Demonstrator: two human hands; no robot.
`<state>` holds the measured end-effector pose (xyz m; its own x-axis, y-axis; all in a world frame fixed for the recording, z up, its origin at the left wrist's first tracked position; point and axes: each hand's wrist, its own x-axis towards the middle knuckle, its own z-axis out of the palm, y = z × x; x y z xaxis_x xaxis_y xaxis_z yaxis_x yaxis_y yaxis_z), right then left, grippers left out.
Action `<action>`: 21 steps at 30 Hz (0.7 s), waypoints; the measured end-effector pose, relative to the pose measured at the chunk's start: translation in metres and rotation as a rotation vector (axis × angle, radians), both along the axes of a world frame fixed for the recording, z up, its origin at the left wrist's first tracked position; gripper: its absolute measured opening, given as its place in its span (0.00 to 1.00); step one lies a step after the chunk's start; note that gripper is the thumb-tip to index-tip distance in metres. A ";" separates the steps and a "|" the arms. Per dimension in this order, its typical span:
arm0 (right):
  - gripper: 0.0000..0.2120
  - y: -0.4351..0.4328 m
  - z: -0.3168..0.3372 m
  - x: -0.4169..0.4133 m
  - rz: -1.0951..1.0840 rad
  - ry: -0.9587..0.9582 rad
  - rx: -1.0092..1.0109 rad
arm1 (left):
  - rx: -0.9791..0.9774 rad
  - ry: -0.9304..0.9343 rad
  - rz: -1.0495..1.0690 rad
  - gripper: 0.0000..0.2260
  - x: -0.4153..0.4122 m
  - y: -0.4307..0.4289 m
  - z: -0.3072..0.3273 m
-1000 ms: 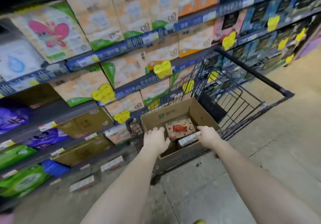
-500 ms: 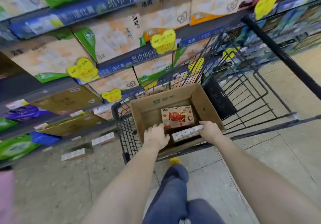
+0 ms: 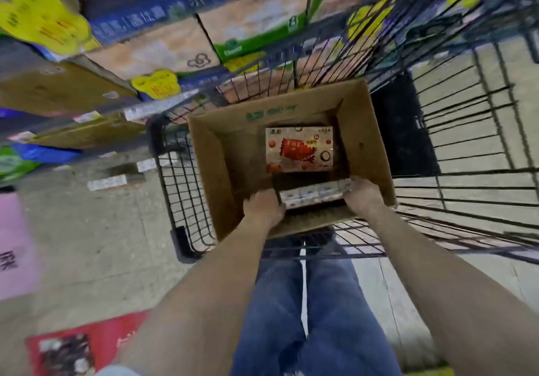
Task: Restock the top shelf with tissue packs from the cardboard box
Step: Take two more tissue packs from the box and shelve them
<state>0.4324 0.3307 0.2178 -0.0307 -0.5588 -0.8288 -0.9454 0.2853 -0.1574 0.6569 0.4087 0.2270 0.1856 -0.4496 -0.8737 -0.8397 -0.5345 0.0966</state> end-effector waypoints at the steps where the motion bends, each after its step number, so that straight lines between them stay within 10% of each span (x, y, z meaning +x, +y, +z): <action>1: 0.16 -0.001 -0.005 0.000 -0.022 0.017 0.029 | 0.023 0.008 0.044 0.19 -0.004 -0.001 -0.008; 21: 0.21 -0.037 -0.060 -0.001 -0.632 -0.521 0.007 | -0.215 0.388 1.086 0.32 -0.012 -0.051 -0.062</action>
